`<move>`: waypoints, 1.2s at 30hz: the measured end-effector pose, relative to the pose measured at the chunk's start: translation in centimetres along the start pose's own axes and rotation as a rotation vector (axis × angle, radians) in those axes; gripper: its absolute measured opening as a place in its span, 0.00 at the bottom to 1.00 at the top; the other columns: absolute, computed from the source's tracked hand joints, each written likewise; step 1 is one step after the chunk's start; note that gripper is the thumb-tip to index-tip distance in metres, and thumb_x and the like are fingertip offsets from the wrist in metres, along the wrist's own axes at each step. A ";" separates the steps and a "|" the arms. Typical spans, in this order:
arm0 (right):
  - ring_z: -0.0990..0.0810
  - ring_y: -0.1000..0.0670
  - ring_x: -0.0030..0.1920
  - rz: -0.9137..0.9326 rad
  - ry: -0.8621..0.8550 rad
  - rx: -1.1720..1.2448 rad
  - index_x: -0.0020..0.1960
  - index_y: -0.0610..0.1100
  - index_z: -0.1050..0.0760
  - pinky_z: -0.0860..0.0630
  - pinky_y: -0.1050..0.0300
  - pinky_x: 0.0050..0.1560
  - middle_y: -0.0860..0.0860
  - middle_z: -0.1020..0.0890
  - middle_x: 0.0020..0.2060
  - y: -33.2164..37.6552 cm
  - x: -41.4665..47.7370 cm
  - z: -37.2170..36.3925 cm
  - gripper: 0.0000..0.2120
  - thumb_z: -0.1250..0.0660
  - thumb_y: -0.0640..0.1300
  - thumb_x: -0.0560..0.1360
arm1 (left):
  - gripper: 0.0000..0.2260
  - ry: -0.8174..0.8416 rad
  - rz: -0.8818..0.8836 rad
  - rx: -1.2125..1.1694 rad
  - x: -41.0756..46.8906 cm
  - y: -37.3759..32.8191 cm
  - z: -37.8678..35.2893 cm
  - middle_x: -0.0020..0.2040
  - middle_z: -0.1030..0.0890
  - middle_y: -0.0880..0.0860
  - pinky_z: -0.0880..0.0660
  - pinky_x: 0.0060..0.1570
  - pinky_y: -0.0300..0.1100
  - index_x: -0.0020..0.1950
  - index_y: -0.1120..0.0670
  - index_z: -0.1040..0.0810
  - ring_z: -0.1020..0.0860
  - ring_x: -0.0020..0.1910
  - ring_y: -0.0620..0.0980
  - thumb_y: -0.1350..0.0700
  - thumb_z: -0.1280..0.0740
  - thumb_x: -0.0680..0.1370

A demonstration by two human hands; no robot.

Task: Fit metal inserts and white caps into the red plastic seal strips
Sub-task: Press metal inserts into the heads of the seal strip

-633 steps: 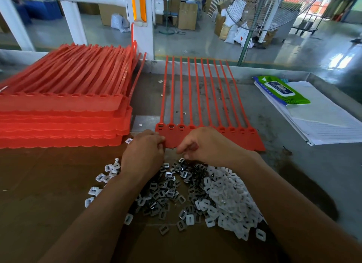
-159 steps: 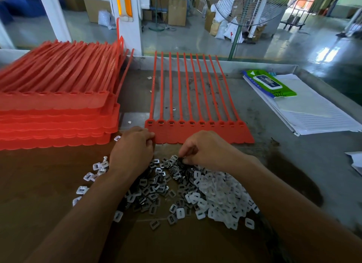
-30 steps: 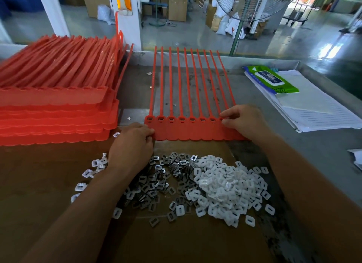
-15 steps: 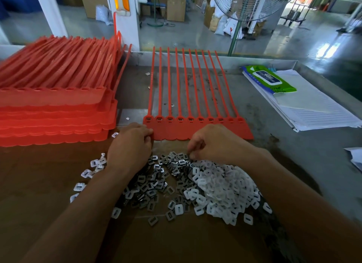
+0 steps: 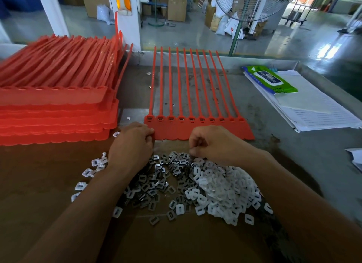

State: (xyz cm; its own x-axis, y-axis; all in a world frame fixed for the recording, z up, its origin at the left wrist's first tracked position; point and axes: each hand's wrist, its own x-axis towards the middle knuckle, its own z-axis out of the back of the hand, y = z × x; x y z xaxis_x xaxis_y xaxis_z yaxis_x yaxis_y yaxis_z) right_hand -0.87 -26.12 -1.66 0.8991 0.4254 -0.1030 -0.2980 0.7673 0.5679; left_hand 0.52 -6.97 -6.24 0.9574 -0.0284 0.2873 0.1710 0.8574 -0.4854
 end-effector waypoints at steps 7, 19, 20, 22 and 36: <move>0.23 0.66 0.34 0.051 -0.034 0.069 0.43 0.49 0.26 0.29 0.73 0.36 0.58 0.21 0.32 0.2 -0.3 -0.1 0.07 0.32 0.37 0.73 | 0.11 -0.002 0.003 0.008 0.0 0.0 0.0 0.56 0.21 0.55 0.32 0.54 0.41 0.55 0.57 0.20 0.24 0.53 0.53 0.61 0.38 0.75; 0.21 0.56 0.35 0.065 -0.140 0.094 0.39 0.50 0.22 0.26 0.67 0.37 0.57 0.20 0.33 0.0 -0.8 0.4 0.05 0.31 0.42 0.72 | 0.11 -0.006 0.009 -0.008 0.0 0.0 0.0 0.56 0.22 0.55 0.33 0.52 0.40 0.55 0.57 0.20 0.24 0.53 0.53 0.62 0.38 0.75; 0.22 0.59 0.35 0.062 -0.131 0.104 0.40 0.48 0.21 0.26 0.69 0.38 0.57 0.20 0.33 -0.1 -0.8 0.4 0.03 0.30 0.41 0.71 | 0.11 -0.007 0.009 -0.009 0.0 0.0 0.0 0.56 0.22 0.55 0.33 0.52 0.40 0.55 0.57 0.20 0.24 0.53 0.53 0.62 0.38 0.75; 0.23 0.62 0.35 0.044 -0.122 0.120 0.43 0.45 0.20 0.27 0.74 0.38 0.56 0.20 0.34 -0.4 -0.8 0.4 0.04 0.29 0.38 0.70 | 0.11 -0.009 0.005 -0.009 0.0 0.0 0.0 0.56 0.22 0.56 0.32 0.52 0.41 0.55 0.58 0.20 0.24 0.53 0.53 0.62 0.38 0.75; 0.21 0.63 0.33 0.011 -0.060 0.207 0.39 0.50 0.22 0.27 0.74 0.35 0.56 0.19 0.31 -0.4 -1.0 0.3 0.05 0.26 0.43 0.68 | 0.11 -0.005 -0.004 0.007 0.2 0.1 -0.3 0.56 0.22 0.56 0.32 0.53 0.40 0.55 0.57 0.20 0.24 0.54 0.53 0.62 0.38 0.75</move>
State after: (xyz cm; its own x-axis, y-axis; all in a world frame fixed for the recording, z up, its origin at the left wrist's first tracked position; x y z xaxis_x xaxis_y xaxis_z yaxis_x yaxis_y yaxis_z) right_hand -1.57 -26.98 -1.58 0.9154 0.3993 -0.0504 -0.2415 0.6450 0.7250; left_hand 0.77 -7.00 -6.50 0.9555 -0.0287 0.2935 0.1728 0.8609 -0.4785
